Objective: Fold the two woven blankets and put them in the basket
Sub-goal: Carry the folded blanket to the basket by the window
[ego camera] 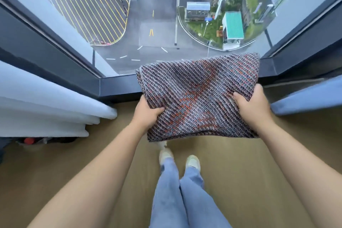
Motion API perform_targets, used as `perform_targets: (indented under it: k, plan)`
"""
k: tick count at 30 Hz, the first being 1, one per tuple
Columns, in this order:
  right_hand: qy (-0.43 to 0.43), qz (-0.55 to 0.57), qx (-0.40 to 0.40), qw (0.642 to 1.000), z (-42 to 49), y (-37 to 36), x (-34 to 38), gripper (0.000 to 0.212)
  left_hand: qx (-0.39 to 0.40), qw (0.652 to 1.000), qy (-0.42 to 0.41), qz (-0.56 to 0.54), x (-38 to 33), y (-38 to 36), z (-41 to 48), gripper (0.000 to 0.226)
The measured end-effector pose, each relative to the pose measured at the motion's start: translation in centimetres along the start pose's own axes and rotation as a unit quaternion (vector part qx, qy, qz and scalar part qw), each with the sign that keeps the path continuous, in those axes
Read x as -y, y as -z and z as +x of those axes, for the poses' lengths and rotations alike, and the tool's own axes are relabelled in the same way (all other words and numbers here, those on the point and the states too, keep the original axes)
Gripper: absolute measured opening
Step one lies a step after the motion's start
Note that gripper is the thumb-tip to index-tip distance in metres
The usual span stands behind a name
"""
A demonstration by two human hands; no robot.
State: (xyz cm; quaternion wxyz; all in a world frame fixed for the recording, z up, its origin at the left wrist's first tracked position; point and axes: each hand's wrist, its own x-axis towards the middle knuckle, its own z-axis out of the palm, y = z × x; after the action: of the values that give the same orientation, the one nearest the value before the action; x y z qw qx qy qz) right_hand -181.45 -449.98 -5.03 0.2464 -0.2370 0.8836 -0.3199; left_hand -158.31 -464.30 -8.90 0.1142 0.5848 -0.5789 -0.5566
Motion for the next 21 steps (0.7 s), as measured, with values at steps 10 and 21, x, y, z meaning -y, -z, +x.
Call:
perform_targets:
  k: [10,21]
  plan:
    - [-0.025,-0.035,-0.005,0.999,15.5,-20.1,-14.1,0.022,-0.052,0.998,0.002,0.021,17.0,-8.6,21.7,0.054]
    - [0.049,-0.267,0.145,0.952,14.4,-32.8,-25.6,0.016,-0.067,0.976,0.132,0.157,34.1,-11.7,21.7,0.034]
